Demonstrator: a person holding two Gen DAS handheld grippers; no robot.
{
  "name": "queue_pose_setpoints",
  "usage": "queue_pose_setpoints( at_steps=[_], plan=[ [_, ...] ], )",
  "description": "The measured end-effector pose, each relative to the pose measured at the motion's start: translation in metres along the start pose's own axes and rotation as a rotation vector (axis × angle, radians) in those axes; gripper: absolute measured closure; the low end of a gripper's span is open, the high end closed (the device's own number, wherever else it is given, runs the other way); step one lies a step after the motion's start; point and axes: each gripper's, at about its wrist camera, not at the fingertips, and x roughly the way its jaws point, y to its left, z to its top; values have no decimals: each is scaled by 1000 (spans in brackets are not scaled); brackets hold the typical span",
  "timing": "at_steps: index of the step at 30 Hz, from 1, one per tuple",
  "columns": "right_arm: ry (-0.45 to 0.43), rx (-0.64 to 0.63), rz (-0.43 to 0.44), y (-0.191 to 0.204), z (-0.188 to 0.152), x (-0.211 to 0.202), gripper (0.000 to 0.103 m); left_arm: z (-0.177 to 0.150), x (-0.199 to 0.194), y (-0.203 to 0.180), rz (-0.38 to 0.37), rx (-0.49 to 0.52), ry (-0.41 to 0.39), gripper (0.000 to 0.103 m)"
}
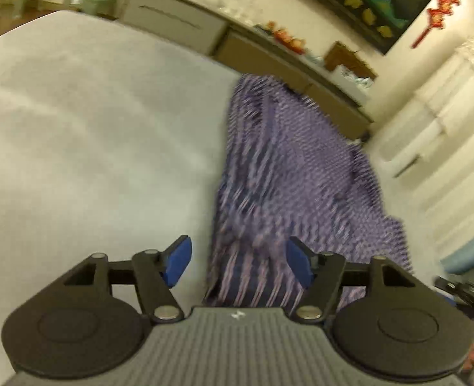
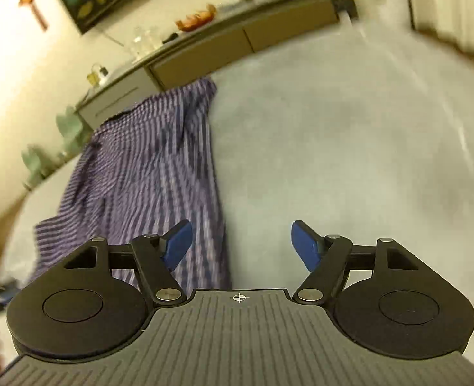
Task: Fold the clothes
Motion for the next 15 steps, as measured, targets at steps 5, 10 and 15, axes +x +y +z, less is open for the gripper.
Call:
queue_pose_setpoints(
  at_steps=[5, 10, 15],
  plan=[
    [10, 205, 143, -24, -26, -19, 30, -32, -19, 20, -76, -238, -43, 25],
    [4, 317, 211, -32, -40, -20, 29, -24, 7, 19, -163, -331, -24, 20],
    [-21, 322, 190, -20, -40, 0, 90, -6, 39, 13, -144, -340, 17, 81]
  ],
)
